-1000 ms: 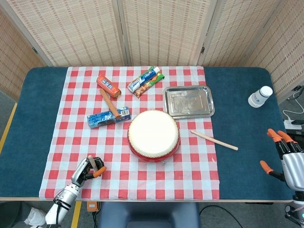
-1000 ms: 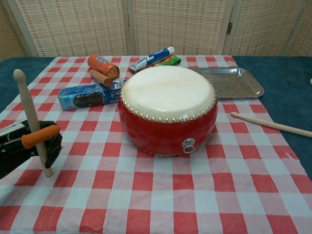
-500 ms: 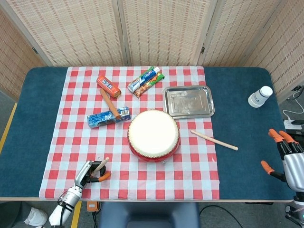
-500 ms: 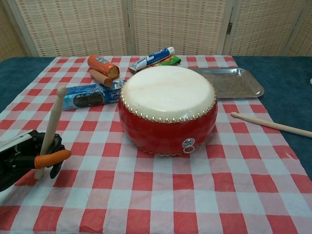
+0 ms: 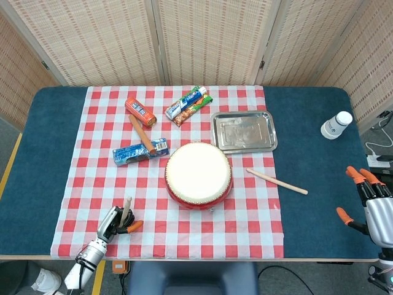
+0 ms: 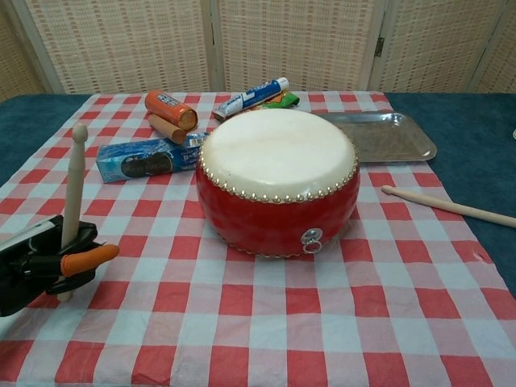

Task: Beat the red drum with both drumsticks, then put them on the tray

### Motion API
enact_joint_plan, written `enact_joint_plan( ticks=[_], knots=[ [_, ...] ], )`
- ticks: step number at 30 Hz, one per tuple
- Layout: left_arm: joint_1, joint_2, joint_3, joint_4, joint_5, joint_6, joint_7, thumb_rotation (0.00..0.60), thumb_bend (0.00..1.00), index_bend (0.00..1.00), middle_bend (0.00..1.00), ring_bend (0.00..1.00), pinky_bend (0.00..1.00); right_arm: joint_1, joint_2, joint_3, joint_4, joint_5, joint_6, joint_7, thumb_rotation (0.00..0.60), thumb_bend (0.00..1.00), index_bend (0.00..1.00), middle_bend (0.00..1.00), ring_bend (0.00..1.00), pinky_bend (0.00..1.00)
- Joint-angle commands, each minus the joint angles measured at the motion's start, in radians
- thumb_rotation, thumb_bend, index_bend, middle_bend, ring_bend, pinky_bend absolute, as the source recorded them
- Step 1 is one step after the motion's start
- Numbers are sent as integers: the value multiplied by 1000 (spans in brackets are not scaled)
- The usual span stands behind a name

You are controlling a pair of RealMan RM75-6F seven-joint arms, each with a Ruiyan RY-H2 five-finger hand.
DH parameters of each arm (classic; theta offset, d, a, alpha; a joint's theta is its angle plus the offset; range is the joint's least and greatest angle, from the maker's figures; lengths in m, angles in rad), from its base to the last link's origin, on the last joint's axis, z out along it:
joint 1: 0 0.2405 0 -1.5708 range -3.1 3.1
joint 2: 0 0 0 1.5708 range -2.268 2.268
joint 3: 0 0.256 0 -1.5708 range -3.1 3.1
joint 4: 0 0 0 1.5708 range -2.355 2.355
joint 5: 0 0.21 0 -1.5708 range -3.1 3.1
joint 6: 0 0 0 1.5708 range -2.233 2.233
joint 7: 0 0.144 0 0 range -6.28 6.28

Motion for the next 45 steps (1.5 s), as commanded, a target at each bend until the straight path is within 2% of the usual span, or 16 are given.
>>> enact_joint_plan(
  ticks=[1,3,5,7,10,15,19,23,25,26,28,30,32,34,45],
  knots=[
    [-4,-6,-10,13,-4,11,49,600,316,974,1000,895,1000,0,0,0,-2,1,-1,-2,600,154,0,179,106,259],
    [-5,-8,-13,19,-10,11,83,600,362,994,1000,920,1000,0,1,1,-4,6,-4,-1,600,154,0,179,107,259],
    [-5,-11,-16,24,-17,9,115,600,439,1000,1000,942,1000,1,2,0,-7,11,-12,2,600,154,0,179,112,261],
    [-8,-10,-15,27,-20,3,136,600,556,1000,1000,967,1000,2,4,-2,-12,17,-20,6,600,154,0,179,121,274],
    [-11,-1,-11,23,-17,1,184,600,647,1000,1000,993,1000,4,14,-5,-32,35,-42,14,600,154,0,180,140,305],
    [-21,49,-6,-6,18,37,410,600,696,1000,1000,1000,1000,27,61,-9,-107,102,-144,62,600,154,17,187,204,375],
    [-30,126,-17,-87,26,53,600,600,695,1000,1000,1000,1000,81,127,-5,-189,197,-303,97,600,172,125,271,267,429],
    [-35,200,-41,-172,25,81,766,600,695,1000,1000,1000,1000,151,136,33,-214,309,-430,108,600,237,215,299,289,441],
    [-36,231,-50,-205,26,94,855,600,696,1000,1000,1000,1000,190,108,53,-197,362,-478,81,600,242,260,300,283,440],
    [-37,243,-54,-218,28,100,892,600,696,1000,1000,1000,1000,208,92,60,-187,385,-500,66,600,242,276,295,249,424],
    [-35,264,-58,-242,35,117,977,600,695,1000,1000,1000,1000,249,45,74,-152,437,-540,15,600,241,304,238,101,320],
    [-30,273,-63,-256,44,141,1065,600,693,1000,1000,1000,1000,292,-10,84,-110,497,-577,-49,600,241,311,180,16,208],
    [-24,276,-64,-269,49,158,1127,600,692,1000,1000,1000,1000,326,-60,91,-72,545,-600,-106,600,242,312,151,0,129],
    [-21,282,-63,-292,49,164,1162,600,692,1000,1000,1000,1000,362,-118,98,-28,587,-614,-161,600,242,314,144,0,92],
    [-21,303,-42,-328,41,138,1191,600,670,1000,1000,1000,1000,496,-386,123,202,703,-619,-348,600,272,336,142,0,53]
  ],
)
